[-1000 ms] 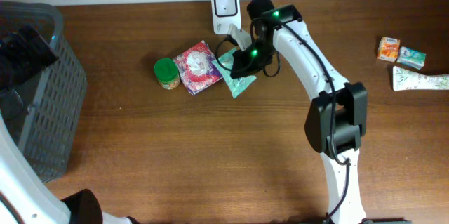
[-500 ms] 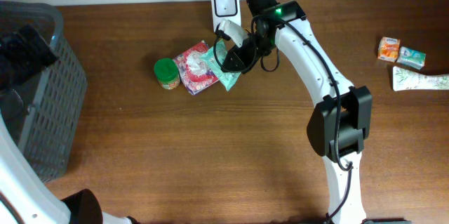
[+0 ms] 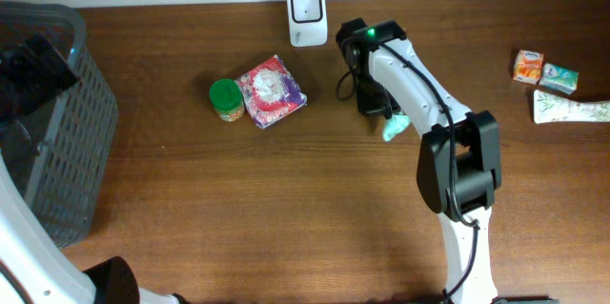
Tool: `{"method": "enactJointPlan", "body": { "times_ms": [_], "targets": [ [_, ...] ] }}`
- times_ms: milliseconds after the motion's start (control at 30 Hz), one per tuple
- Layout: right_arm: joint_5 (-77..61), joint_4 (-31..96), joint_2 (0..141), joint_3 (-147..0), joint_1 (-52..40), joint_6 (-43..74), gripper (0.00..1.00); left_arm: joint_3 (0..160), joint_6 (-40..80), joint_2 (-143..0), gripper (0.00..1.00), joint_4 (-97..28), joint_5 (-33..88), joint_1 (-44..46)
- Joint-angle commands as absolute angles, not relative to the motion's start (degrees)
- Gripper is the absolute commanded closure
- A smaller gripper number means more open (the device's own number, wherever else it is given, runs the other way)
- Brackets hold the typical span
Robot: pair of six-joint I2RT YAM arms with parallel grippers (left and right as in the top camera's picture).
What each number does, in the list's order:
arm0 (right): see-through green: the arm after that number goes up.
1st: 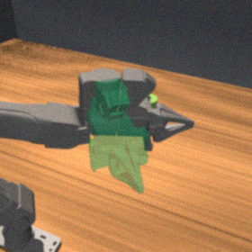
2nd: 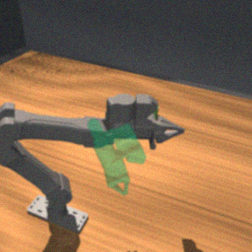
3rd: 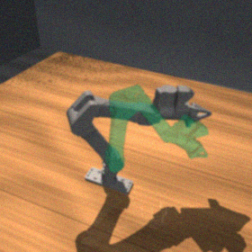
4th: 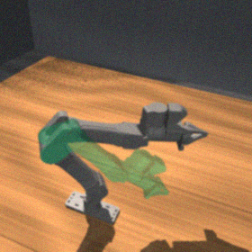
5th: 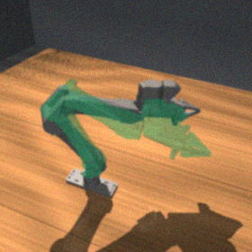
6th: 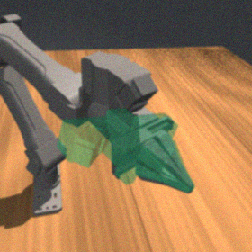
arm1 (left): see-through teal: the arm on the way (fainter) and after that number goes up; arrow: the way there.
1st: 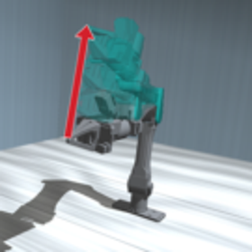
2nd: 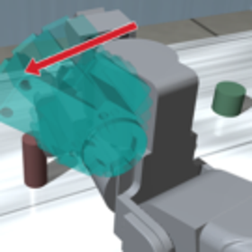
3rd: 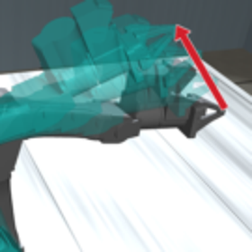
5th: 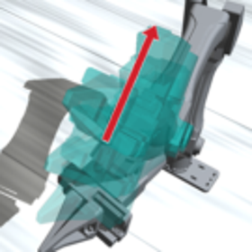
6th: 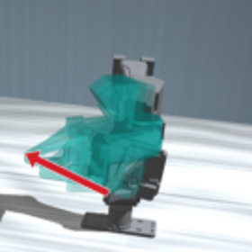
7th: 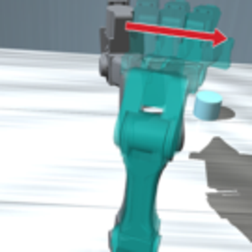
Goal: Scan the item barcode
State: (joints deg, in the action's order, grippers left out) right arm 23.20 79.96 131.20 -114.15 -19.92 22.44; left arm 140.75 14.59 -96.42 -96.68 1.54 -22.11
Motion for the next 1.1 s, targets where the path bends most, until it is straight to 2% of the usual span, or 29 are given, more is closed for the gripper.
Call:
{"method": "enactJointPlan", "body": {
  "times_ms": [0,100,167,267,300,333,367,400,467,500,633,733,800,900,967,1067],
  "targets": [
    [34.5,79.1,132.2,-111.7,-20.3,28.6,0.92,140.7,15.1,-96.0,0.01,-96.7,1.7,-22.3],
    [29.7,77.0,132.4,-111.1,-22.2,29.0,0.89,140.7,15.1,-96.0,0.01,-96.7,1.7,-22.3],
    [30.7,71.9,132.6,-106.9,-24.6,29.0,0.86,140.7,15.1,-96.0,0.01,-96.7,1.7,-22.3],
    [31.0,71.2,132.6,-104.4,-25.6,29.0,0.83,140.7,15.1,-96.0,0.01,-96.7,1.7,-22.3],
    [30.0,71.6,132.6,-104.4,-25.9,28.8,0.74,140.7,15.1,-96.0,0.01,-96.7,1.7,-22.3],
    [27.4,71.8,132.6,-104.4,-26.6,28.6,0.58,140.7,15.1,-96.0,0.01,-96.7,1.7,-22.3],
    [22.7,71.5,132.6,-104.4,-27.6,25.8,0.37,140.7,15.1,-96.0,0.01,-96.7,1.7,-22.3],
    [21.0,71.6,132.6,-104.6,-28.7,25.5,0.24,140.7,15.1,-96.0,0.01,-96.7,1.7,-22.3],
    [17.1,74.2,132.6,-108.5,-31.5,25.5,0.04,140.7,15.1,-96.0,0.01,-96.7,1.7,-22.3],
    [15.7,77.1,132.6,-112.9,-32.6,25.5,0.0,140.7,15.1,-96.0,0.01,-96.7,1.7,-22.3],
    [11.6,80.8,132.6,-122.5,-33.7,20.5,0.01,140.7,15.1,-96.0,0.01,-96.7,1.7,-22.3],
    [17.0,83.4,132.6,-122.5,-30.6,19.6,0.01,140.7,15.1,-96.0,0.01,-96.7,1.7,-22.3],
    [11.5,84.9,132.6,-122.4,-28.8,14.1,0.01,140.7,15.1,-96.0,0.01,-96.7,1.7,-22.3],
    [10.3,83.6,132.6,-120.0,-28.8,12.3,0.16,140.7,15.1,-96.0,0.01,-96.7,1.7,-22.3],
    [13.8,79.1,132.6,-115.6,-28.8,13.0,0.2,140.7,15.1,-96.0,0.01,-96.7,1.7,-22.3],
    [14.5,77.1,132.6,-112.0,-28.9,16.9,0.32,140.7,15.1,-96.0,0.01,-96.7,1.7,-22.3]
  ]
}}
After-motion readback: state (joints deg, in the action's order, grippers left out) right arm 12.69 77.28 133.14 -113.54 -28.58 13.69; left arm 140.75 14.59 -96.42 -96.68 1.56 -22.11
